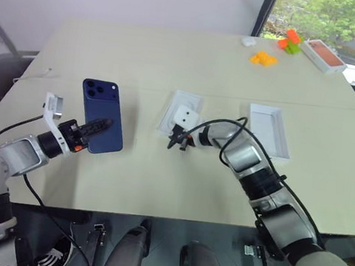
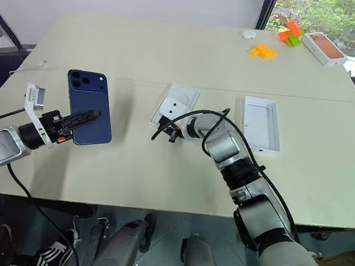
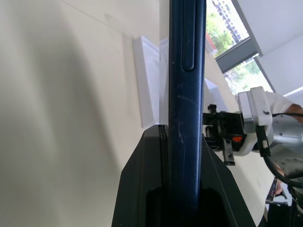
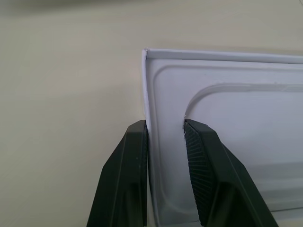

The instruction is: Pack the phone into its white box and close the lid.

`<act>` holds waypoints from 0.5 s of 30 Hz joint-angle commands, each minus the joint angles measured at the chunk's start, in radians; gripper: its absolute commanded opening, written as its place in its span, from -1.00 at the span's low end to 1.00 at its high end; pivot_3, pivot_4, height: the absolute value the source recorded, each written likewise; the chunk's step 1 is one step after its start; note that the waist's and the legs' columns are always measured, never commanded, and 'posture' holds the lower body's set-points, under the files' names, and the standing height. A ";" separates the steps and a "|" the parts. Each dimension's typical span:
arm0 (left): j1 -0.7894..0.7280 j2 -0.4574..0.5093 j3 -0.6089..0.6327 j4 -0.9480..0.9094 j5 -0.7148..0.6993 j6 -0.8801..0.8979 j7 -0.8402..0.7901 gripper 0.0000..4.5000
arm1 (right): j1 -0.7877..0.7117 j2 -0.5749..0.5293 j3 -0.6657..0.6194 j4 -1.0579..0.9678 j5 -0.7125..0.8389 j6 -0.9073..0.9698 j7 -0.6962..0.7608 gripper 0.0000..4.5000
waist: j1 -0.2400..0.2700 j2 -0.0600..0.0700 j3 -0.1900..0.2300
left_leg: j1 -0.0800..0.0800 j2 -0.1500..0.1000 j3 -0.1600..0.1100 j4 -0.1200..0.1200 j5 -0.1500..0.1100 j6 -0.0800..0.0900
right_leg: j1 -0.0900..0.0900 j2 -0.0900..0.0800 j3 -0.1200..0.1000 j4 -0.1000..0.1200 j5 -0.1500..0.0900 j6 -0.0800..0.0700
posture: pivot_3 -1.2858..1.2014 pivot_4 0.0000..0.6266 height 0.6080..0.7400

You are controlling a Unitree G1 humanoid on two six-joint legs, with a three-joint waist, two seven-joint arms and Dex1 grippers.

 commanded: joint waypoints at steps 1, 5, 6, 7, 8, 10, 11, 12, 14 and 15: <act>0.002 0.017 0.015 -0.046 -0.059 -0.004 -0.014 -1.00 | 0.050 -0.092 -0.052 -0.161 0.076 -0.026 0.112 -0.50 | 0.002 0.000 0.000 | -0.001 0.000 0.000 0.001 0.000 0.000 | 0.000 0.000 0.000 0.000 0.000 0.000 | 0.03 -0.52 1.00; 0.018 0.033 0.016 -0.056 -0.073 -0.011 -0.026 -1.00 | 0.167 -0.225 -0.076 -0.377 0.154 -0.053 0.224 -0.50 | -0.001 0.000 0.000 | -0.002 0.000 0.000 0.007 -0.003 0.004 | 0.001 0.000 0.000 0.000 0.000 0.000 | 0.03 -0.52 1.00; 0.018 0.034 0.015 -0.055 -0.077 -0.011 -0.026 -1.00 | 0.203 -0.263 -0.087 -0.413 0.168 -0.068 0.246 -0.50 | -0.003 0.000 0.000 | -0.002 0.000 0.000 0.008 -0.004 0.005 | 0.001 0.000 0.000 0.000 0.000 0.000 | 0.03 -0.52 1.00; 0.018 0.035 0.013 -0.054 -0.079 -0.012 -0.028 -1.00 | 0.231 -0.294 -0.095 -0.437 0.175 -0.080 0.260 -0.50 | -0.003 0.000 0.000 | -0.002 0.000 0.000 0.008 -0.004 0.005 | 0.002 0.000 0.000 0.000 0.000 0.000 | 0.03 -0.52 1.00; 0.017 0.035 0.008 -0.049 -0.079 -0.009 -0.028 -1.00 | 0.255 -0.322 -0.101 -0.449 0.174 -0.094 0.265 -0.50 | -0.004 0.000 0.000 | -0.002 0.000 0.000 0.008 -0.004 0.005 | 0.002 0.000 0.000 0.000 0.000 0.000 | 0.03 -0.52 1.00; 0.013 0.033 -0.002 -0.047 -0.074 -0.016 -0.033 -1.00 | 0.283 -0.354 -0.113 -0.460 0.172 -0.100 0.257 -0.50 | -0.004 0.000 0.000 | -0.002 0.001 0.000 0.010 -0.005 0.003 | 0.002 0.000 0.000 0.000 0.000 0.000 | 0.03 -0.52 1.00; 0.008 0.032 -0.005 -0.042 -0.078 -0.012 -0.029 -1.00 | 0.293 -0.360 -0.121 -0.467 0.177 -0.099 0.250 -0.50 | -0.004 0.000 0.000 | -0.002 0.001 0.000 0.010 -0.005 0.003 | 0.003 0.000 0.000 0.000 0.000 0.000 | 0.03 -0.52 1.00; 0.003 0.032 -0.006 -0.037 -0.083 -0.005 -0.024 -1.00 | 0.303 -0.363 -0.128 -0.477 0.187 -0.092 0.249 -0.50 | -0.003 0.000 0.000 | -0.002 0.001 0.000 0.011 -0.005 0.003 | 0.003 0.000 0.000 0.000 0.000 0.000 | 0.03 -0.52 1.00; -0.004 0.030 -0.016 -0.033 -0.078 -0.010 -0.027 -1.00 | 0.334 -0.377 -0.128 -0.512 0.191 -0.086 0.251 -0.50 | 0.000 0.000 0.000 | -0.002 0.001 0.000 0.011 -0.005 0.003 | 0.003 0.000 0.001 0.000 0.000 -0.001 | 0.03 -0.52 1.00; -0.007 0.032 -0.024 -0.028 -0.074 -0.009 -0.026 -1.00 | 0.350 -0.382 -0.124 -0.532 0.189 -0.084 0.249 -0.50 | 0.001 0.000 0.000 | -0.002 0.001 0.000 0.011 -0.005 0.003 | 0.003 -0.001 0.001 0.000 0.000 -0.001 | 0.03 -0.52 1.00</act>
